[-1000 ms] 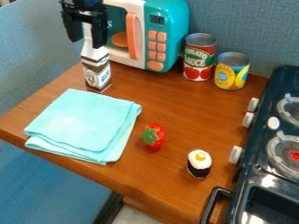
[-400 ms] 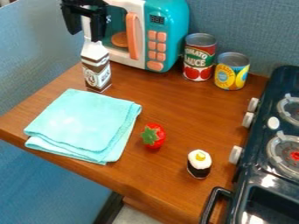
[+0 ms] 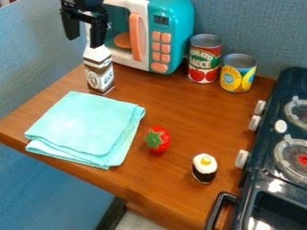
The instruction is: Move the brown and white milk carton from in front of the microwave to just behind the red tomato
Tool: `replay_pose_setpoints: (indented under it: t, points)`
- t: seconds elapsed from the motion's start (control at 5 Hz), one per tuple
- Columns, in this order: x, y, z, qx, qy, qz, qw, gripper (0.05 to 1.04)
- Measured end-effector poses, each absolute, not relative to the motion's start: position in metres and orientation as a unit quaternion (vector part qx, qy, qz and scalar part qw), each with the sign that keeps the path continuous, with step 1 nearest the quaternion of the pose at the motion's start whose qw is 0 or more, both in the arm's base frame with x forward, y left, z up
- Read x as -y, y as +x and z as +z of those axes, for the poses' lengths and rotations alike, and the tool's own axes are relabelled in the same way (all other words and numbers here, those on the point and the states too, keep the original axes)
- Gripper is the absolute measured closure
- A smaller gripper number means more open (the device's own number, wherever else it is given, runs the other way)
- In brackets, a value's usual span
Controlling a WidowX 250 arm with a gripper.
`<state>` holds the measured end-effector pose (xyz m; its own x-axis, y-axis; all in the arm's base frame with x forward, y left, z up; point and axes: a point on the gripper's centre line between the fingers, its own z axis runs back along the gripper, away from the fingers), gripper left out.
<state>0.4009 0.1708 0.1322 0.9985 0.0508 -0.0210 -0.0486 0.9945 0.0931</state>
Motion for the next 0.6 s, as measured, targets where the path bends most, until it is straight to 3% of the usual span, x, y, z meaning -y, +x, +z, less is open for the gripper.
replay_pose_setpoints:
  t: [0.6]
  points:
    - [-0.1653, 0.4062, 0.1276, -0.019, 0.020, 0.013, 1.000, 0.083]
